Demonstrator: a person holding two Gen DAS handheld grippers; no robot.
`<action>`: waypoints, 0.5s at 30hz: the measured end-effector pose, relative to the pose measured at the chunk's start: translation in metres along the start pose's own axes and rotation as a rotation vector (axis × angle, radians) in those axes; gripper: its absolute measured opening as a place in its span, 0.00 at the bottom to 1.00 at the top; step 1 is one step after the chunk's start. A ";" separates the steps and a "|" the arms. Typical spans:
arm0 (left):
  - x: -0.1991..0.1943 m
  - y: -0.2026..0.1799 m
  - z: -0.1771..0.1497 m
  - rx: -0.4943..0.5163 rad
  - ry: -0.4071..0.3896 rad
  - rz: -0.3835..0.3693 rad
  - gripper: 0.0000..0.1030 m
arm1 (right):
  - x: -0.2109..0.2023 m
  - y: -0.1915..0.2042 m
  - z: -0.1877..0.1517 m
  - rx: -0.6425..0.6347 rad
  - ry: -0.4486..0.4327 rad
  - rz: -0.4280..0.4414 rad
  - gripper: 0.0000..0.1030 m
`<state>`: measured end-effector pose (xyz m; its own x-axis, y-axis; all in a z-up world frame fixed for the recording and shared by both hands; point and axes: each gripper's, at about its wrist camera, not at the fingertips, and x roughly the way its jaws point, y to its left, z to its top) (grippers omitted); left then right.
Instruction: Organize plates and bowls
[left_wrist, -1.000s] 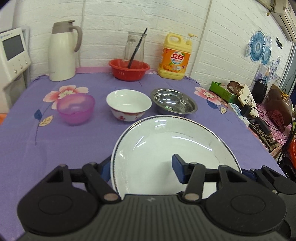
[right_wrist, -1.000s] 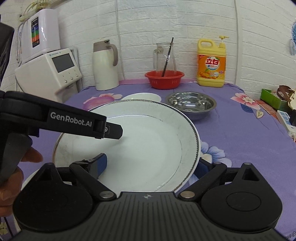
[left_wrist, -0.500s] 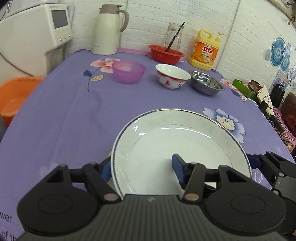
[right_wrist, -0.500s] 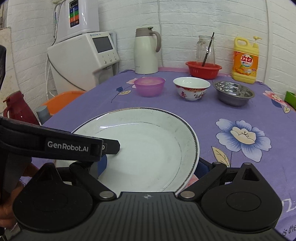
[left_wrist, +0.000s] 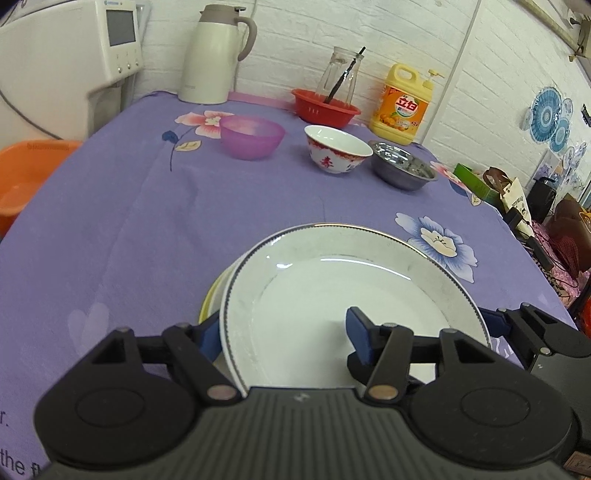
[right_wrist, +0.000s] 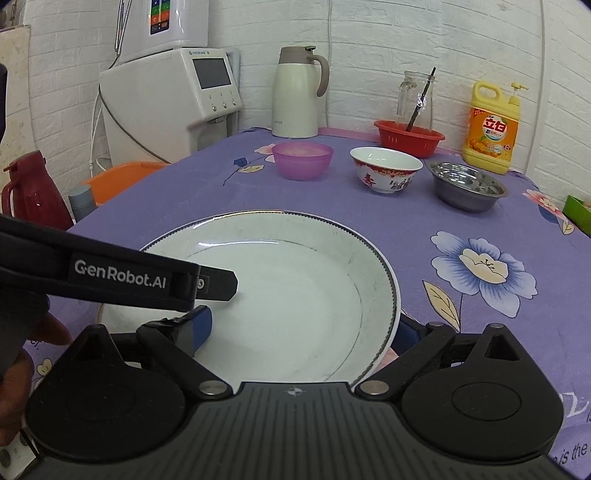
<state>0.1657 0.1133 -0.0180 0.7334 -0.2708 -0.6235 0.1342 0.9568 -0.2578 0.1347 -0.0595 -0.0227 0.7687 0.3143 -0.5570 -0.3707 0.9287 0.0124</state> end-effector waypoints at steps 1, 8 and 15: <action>0.000 0.000 0.000 0.001 0.002 -0.002 0.56 | 0.000 -0.002 0.000 0.007 0.001 0.004 1.00; 0.003 -0.005 0.000 0.017 0.014 0.005 0.58 | 0.002 -0.008 -0.002 0.047 0.018 0.022 1.00; -0.003 -0.007 0.004 0.045 -0.012 0.034 0.63 | 0.004 -0.012 -0.003 0.066 0.026 0.045 1.00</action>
<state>0.1656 0.1076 -0.0111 0.7463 -0.2370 -0.6220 0.1385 0.9693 -0.2031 0.1409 -0.0702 -0.0272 0.7379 0.3518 -0.5760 -0.3688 0.9249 0.0924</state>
